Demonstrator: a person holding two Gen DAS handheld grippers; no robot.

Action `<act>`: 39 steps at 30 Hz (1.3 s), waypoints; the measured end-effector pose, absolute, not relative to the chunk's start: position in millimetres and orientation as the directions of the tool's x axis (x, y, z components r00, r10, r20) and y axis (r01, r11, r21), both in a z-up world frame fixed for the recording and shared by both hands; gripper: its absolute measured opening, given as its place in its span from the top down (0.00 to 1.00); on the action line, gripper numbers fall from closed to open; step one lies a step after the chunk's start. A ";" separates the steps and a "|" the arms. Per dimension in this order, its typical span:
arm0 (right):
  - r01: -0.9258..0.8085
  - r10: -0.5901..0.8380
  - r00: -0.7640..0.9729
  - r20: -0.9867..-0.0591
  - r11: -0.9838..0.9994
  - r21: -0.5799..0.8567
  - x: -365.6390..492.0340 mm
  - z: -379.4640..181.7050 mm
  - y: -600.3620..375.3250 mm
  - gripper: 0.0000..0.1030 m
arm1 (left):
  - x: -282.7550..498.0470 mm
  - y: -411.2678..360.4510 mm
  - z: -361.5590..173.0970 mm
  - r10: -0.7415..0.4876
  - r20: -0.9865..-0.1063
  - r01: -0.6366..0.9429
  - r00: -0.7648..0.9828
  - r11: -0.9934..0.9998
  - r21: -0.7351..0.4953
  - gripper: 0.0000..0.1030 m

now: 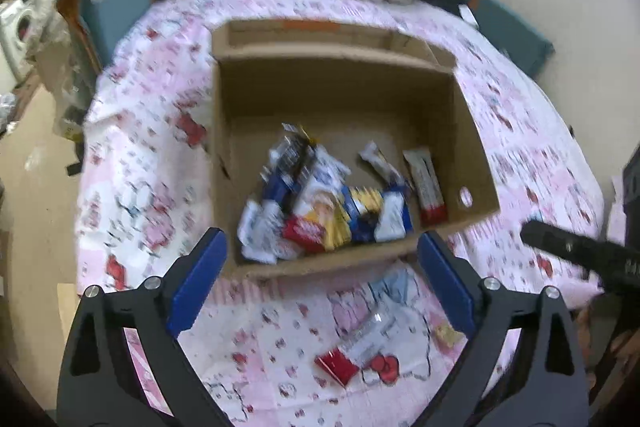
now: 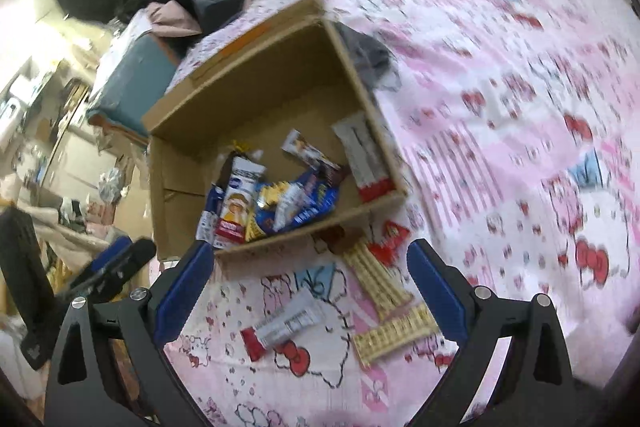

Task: Organize snacks
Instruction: 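Grasp the white-and-red bar from the sheet with the left gripper, then grasp a wafer bar with the right gripper while the left holds its bar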

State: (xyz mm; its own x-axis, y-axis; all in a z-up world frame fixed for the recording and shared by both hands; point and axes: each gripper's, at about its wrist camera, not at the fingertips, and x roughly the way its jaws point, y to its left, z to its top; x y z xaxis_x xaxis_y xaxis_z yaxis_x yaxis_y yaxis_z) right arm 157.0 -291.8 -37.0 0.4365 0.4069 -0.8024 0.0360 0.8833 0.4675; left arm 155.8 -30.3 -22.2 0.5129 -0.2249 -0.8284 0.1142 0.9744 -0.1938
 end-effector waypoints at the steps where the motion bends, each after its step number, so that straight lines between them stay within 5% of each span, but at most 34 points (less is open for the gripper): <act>1: 0.057 0.409 0.429 -0.806 0.878 0.475 154.9 -40.8 -296.3 0.04 | 154.3 -34.4 -28.1 -0.245 -0.842 0.138 0.481 0.969 -0.203 0.08; 14: 0.176 0.411 0.364 -0.836 0.851 0.495 155.2 -63.7 -317.0 0.04 | 135.9 -110.8 -112.1 -0.209 -0.960 0.395 0.186 0.910 -0.121 0.12; 24: 0.152 0.409 0.340 -0.847 0.865 0.479 158.7 -67.9 -306.1 0.04 | 123.9 -127.4 -143.2 -0.136 -0.983 0.470 0.124 0.881 -0.062 0.38; 27: 0.140 0.410 0.340 -0.846 0.868 0.477 159.5 -67.2 -302.9 0.04 | 121.0 -128.0 -145.7 -0.101 -0.987 0.480 0.128 0.877 -0.028 0.72; 39: 0.086 0.360 0.299 -0.884 0.912 0.401 158.7 -73.9 -286.8 0.04 | 111.8 -86.3 -89.6 -0.169 -0.973 0.315 0.158 0.942 -0.113 0.74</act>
State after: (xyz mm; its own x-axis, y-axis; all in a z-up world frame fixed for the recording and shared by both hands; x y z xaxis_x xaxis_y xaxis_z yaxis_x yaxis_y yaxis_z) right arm 158.7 -286.8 -73.9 0.2990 0.3600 -0.8838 0.0858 0.9122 0.4006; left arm 111.8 -86.3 -89.6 0.1582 -0.1693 -0.9728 0.3153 0.9423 -0.1128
